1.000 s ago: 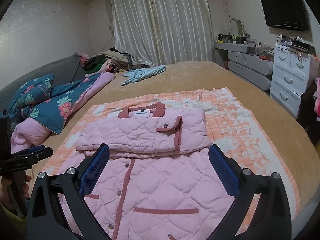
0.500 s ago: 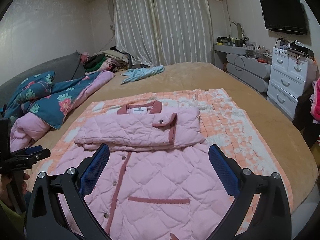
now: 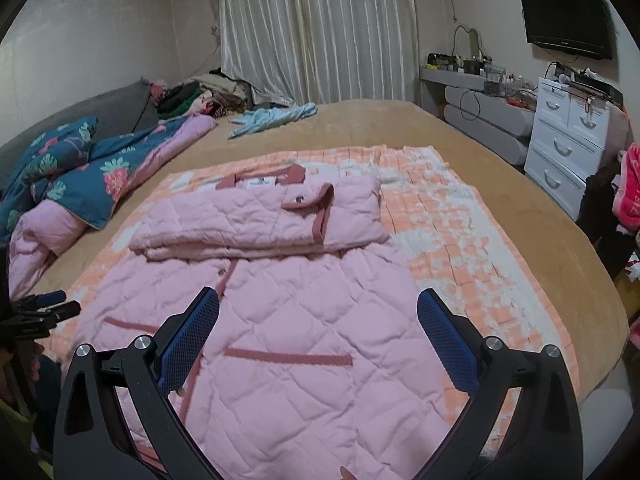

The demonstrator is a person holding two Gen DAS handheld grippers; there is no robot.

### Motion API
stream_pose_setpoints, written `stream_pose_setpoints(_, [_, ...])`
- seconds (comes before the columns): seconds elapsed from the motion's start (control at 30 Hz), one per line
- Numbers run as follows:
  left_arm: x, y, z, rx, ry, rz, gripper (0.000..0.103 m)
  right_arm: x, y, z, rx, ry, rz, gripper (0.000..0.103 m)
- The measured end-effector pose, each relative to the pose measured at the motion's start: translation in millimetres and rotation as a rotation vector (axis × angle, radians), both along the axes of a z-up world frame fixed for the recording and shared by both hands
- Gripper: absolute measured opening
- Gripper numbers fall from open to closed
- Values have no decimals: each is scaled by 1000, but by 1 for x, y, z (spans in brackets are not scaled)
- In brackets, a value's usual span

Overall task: Fold large clothes
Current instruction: 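Move both tools down along the jacket body to the hem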

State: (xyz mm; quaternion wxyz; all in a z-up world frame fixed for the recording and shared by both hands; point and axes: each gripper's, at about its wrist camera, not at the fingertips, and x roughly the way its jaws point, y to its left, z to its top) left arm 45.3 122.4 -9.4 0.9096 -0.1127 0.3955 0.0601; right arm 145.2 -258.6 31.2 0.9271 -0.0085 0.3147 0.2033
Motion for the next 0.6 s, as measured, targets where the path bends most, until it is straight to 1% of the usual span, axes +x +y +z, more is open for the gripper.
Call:
stream_pose_setpoints(0.2, [-6, 9, -13, 18, 21, 33, 94, 2, -3, -13, -4, 36, 9, 99])
stream_pose_setpoints(0.33, [-12, 15, -26, 24, 50, 50, 94, 3, -6, -22, -24, 51, 13, 99])
stream_pose_setpoints(0.6, [-27, 25, -50, 31, 110, 60, 94, 4, -31, -42, -39, 98, -17, 99])
